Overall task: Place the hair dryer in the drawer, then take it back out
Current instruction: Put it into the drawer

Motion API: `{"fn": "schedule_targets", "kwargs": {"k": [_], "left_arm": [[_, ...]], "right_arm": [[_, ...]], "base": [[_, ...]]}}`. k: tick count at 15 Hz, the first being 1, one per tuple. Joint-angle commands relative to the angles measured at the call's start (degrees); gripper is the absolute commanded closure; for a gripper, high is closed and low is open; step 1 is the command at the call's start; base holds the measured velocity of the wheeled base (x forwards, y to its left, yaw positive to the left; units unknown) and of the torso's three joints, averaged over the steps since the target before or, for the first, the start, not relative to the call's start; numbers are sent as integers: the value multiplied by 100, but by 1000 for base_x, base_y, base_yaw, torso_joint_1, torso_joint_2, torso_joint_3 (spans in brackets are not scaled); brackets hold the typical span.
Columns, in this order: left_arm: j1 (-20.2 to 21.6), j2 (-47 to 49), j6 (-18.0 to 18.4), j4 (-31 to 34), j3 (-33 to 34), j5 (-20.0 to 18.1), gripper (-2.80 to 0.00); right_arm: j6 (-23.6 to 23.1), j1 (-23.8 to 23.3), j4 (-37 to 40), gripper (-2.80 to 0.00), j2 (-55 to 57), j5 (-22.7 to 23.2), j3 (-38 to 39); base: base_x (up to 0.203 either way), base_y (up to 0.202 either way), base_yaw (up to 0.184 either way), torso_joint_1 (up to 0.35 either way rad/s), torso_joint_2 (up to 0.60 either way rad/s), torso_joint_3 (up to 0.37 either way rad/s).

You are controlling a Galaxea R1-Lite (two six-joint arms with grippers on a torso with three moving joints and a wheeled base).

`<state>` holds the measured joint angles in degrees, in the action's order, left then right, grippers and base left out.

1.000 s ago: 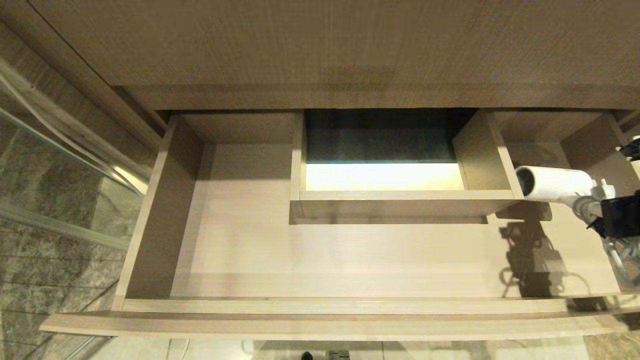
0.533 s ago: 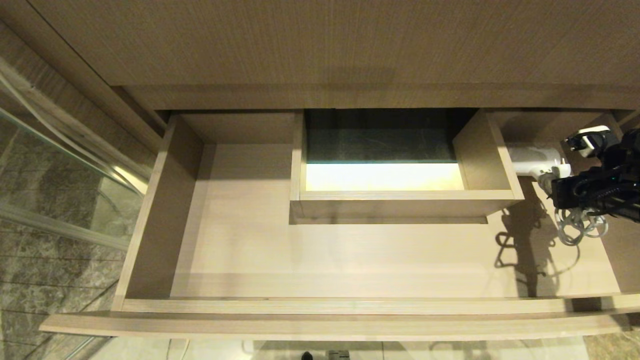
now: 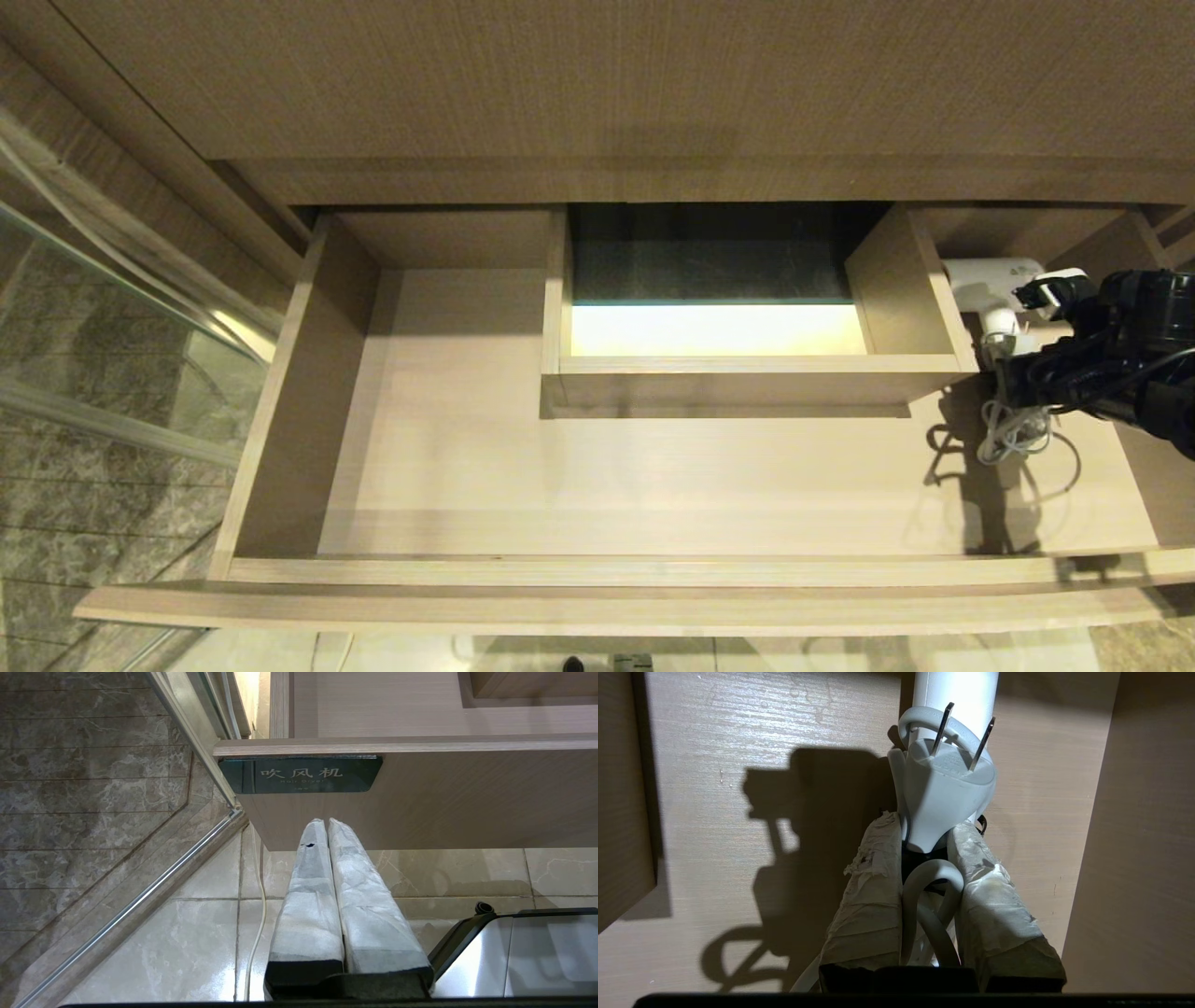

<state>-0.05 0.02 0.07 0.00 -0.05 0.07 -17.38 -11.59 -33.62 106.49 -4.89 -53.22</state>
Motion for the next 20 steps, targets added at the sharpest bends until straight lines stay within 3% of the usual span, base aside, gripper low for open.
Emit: {"fn": "schedule_targets", "kwargs": {"k": [1,2,3,12,15,20], "left_arm": [[3,-2,1,0,-2,1,0],[-3,-2,1,0,-4,1,0],[5,-2,-5,0,3,1,0],[-3,-2,1,0,5,1,0],[4,-2,1,0,4,1,0],[5,-2,1,0,-4,1,0]], "right_arm": [[-19,-1,-155,0,33,2,-8],[-28,-1,-205,0,-17,-2,26],[-28,-1,-211,-280,-84,1,60],[-27,-10,-34,-280,-1598,232,824],[-25,-10,890,-280,-2557,503,809],[-27,-10,3625,-280,-4595,588,426]], "base": [[0,0,0,0,0,0],[0,0,0,2,26,-2],[0,0,0,0,0,0],[0,0,0,0,0,0],[0,0,0,0,0,0],[0,0,0,0,0,0]]}}
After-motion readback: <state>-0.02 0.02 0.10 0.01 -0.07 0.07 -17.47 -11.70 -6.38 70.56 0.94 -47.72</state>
